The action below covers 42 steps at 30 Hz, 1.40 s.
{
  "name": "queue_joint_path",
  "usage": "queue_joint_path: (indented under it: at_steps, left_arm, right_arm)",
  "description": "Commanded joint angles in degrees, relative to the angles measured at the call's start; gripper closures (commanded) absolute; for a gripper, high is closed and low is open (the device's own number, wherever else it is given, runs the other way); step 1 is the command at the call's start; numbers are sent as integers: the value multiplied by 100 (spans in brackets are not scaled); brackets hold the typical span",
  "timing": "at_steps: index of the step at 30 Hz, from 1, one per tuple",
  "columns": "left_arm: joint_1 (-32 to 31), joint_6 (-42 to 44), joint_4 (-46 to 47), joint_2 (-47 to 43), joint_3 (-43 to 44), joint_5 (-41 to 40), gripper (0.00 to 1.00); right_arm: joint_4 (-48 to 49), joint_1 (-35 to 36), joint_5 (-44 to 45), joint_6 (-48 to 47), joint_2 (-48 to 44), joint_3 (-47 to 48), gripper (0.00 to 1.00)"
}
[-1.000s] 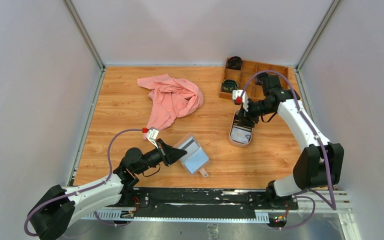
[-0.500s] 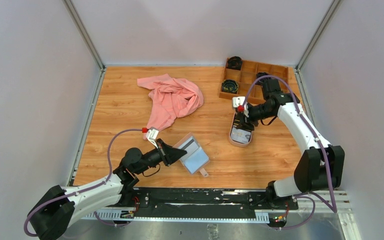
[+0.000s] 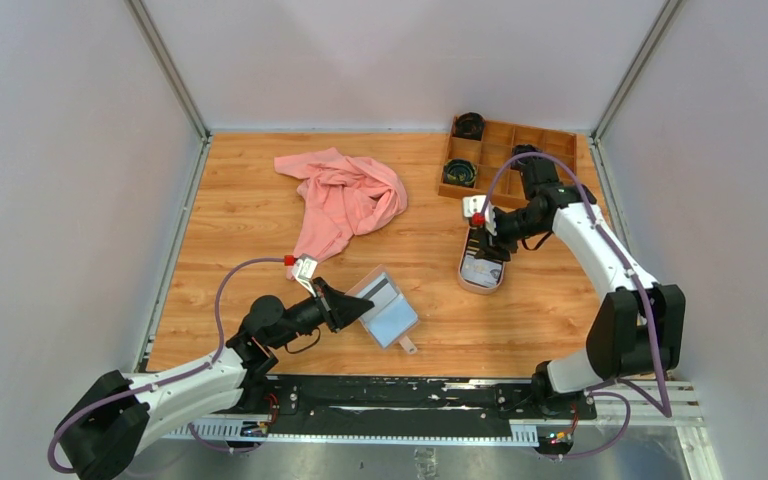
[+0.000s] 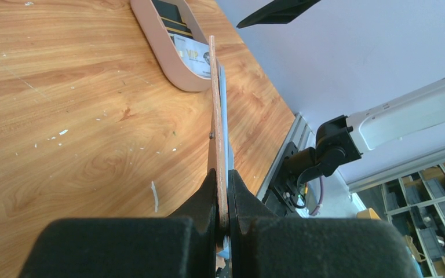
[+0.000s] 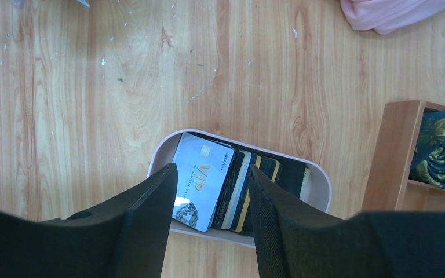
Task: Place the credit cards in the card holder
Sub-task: Pick up the credit card from the storage box.
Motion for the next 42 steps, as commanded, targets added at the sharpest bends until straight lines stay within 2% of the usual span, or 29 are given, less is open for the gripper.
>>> queue_joint_path:
  at_steps: [1,8,19,23,28,35,42]
  left_arm:
    - [51,9,117,-51,-468,48,100]
    - [51,16,117,-41,-451,48,100]
    - [51,7,109,-39,-454,75,100]
    - [51,20,108,-40,-447,79,100]
    - [51,25,108,-54,-457,92,100]
    - [51,25,100,-71,-484,74,100]
    - [51,7,100,-65,-500,75,100]
  right_arm:
    - [-127,21,117,-167,95,-22,47]
    - [-125,20,333,-225,193,4,47]
    - [-177,21,1309,-208,736,395,46]
    - [-309,-1,1372,211,1092,607,45]
    - [-873,-9,963,910,1480,930,44]
    - [-846,5,589,1706,1316,696,42]
    - [295,126,1719,2399,1096,62,42]
